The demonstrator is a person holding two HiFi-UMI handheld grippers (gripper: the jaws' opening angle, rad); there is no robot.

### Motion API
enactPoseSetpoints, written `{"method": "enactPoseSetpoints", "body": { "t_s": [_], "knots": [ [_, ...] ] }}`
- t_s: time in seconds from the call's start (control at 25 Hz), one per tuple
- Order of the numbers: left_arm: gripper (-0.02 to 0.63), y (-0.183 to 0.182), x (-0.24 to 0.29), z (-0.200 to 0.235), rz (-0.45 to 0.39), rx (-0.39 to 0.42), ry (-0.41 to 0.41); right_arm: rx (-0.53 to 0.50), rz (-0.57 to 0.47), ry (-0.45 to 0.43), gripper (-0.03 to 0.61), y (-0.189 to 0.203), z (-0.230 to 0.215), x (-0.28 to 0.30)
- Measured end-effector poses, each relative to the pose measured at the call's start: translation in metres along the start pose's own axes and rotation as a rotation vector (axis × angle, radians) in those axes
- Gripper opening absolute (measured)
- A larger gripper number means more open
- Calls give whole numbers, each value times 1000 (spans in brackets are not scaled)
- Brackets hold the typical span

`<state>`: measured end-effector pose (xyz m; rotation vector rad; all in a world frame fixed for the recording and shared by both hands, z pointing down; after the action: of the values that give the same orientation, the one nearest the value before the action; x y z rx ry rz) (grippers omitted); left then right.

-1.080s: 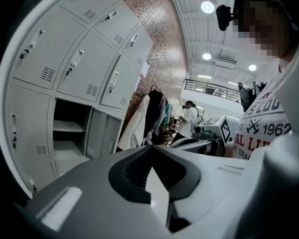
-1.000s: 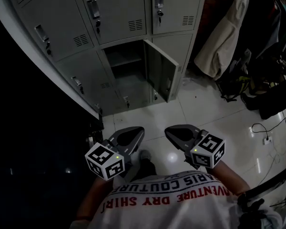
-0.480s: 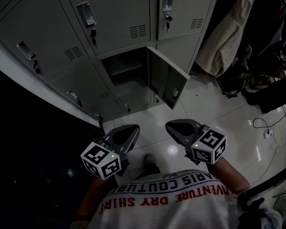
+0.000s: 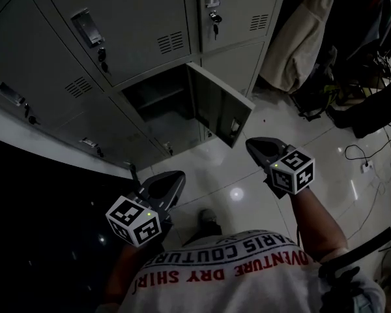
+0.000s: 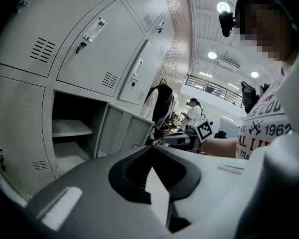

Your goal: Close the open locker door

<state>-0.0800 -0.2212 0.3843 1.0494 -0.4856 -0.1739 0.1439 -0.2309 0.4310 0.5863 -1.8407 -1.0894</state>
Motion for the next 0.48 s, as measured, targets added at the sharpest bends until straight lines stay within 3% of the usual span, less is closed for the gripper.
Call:
{"method": "enactPoseSetpoints", "body": {
  "t_s": [0.28, 0.48],
  "knots": [
    [5, -11, 11, 24, 15, 10, 4, 31, -49, 182, -3, -28, -88, 11],
    [5, -21, 18, 39, 18, 14, 0, -18, -44, 212, -3, -41, -115, 26]
  ]
}}
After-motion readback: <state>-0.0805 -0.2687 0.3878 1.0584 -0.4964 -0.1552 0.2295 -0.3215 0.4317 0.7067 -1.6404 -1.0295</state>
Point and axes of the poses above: the fingertips, and each gripper's own axes: x forward along the fingers, z to its left, y out of its underside, the point moved 3 cm from there along -x, backward along the fingers
